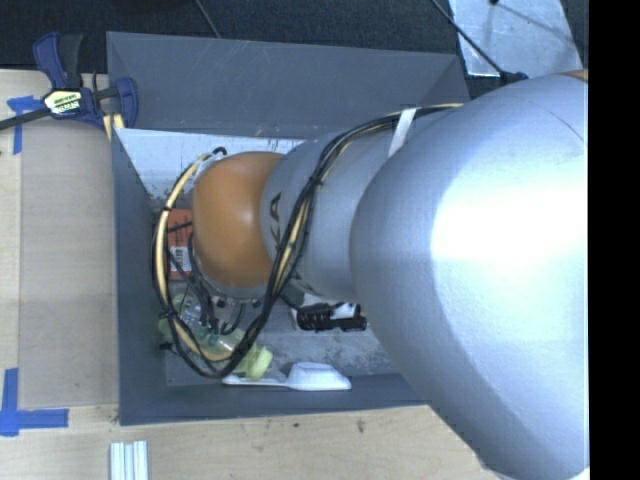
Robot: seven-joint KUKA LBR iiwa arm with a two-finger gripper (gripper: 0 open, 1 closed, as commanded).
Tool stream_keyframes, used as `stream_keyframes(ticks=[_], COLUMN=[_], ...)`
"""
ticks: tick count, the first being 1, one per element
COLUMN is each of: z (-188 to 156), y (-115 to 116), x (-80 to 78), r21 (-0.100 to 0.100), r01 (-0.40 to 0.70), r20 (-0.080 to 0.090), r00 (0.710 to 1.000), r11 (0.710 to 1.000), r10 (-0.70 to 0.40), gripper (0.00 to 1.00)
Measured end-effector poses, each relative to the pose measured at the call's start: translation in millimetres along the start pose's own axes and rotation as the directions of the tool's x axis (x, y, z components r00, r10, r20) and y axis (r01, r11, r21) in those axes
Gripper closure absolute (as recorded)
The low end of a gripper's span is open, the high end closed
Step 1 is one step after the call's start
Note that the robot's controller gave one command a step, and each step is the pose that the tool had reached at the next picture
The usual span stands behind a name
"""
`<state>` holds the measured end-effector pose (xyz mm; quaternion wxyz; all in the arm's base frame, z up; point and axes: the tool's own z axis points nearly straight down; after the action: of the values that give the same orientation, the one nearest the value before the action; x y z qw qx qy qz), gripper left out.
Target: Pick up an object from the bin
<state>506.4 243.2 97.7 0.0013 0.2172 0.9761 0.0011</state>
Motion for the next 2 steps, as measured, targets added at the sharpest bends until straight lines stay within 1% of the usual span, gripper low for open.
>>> stream_keyframes(ticks=[1, 2], z=[28.0, 28.0], y=[-8.3, -8.3], x=[-2.1, -2.1], r21=[0.003, 0.003], r01=[0.071, 0.071], r20=[-0.003, -0.003], r00=[0.997, 0.997], r11=[0.997, 0.997], r10=[-0.071, -0.071], gripper=[1.0, 1.0])
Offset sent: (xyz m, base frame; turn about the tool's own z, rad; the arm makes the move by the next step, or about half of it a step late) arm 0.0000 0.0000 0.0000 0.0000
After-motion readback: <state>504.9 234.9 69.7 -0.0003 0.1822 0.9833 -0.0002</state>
